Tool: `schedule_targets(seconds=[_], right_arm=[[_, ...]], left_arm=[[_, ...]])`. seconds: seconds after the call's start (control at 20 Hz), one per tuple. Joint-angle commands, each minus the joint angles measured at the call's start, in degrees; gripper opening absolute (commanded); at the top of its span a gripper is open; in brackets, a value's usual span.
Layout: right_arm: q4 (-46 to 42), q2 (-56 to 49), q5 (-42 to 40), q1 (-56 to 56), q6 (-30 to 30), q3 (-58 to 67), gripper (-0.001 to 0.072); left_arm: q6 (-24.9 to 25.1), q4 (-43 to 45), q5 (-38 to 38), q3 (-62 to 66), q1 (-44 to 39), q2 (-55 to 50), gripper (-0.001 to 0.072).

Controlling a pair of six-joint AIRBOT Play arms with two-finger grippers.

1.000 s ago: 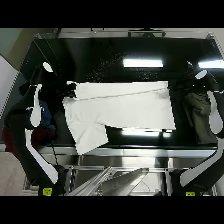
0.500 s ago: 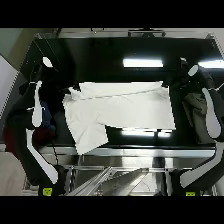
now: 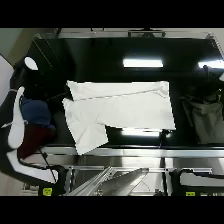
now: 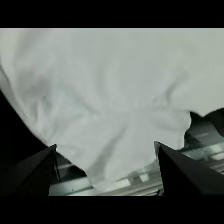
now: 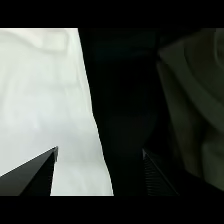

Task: Fold the shirts.

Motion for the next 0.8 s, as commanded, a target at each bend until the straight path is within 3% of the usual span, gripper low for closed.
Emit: schedule_targets(seconds=[0.0,0.1,0.2,0.35,0.75], right_arm=[[6.16,8.46,-0.20,-6.03,-5.68,-17.14,0.0595],[10.93,7.93,-2.56,-7.21,-9.90,-22.27,0.0595],[11.32,4.81,-2.21,-6.49,-11.30,-23.23,0.0595],[14.53,0.50,-1.64,-5.18,-14.25,-23.23,0.0594],[18.99,-3.58,-2.32,-4.50,-19.37,-23.23,0.0577]], left_arm=[[1.07,-0.04,5.44,-22.23,0.13,17.59,0.0677],[1.01,-0.11,9.46,-32.20,0.13,26.80,0.0677],[1.01,-0.44,8.59,-38.27,0.13,31.54,0.0677],[1.16,-0.46,8.15,-45.09,0.13,36.48,0.0677],[2.71,-0.63,17.29,-59.84,4.68,42.93,0.0676]])
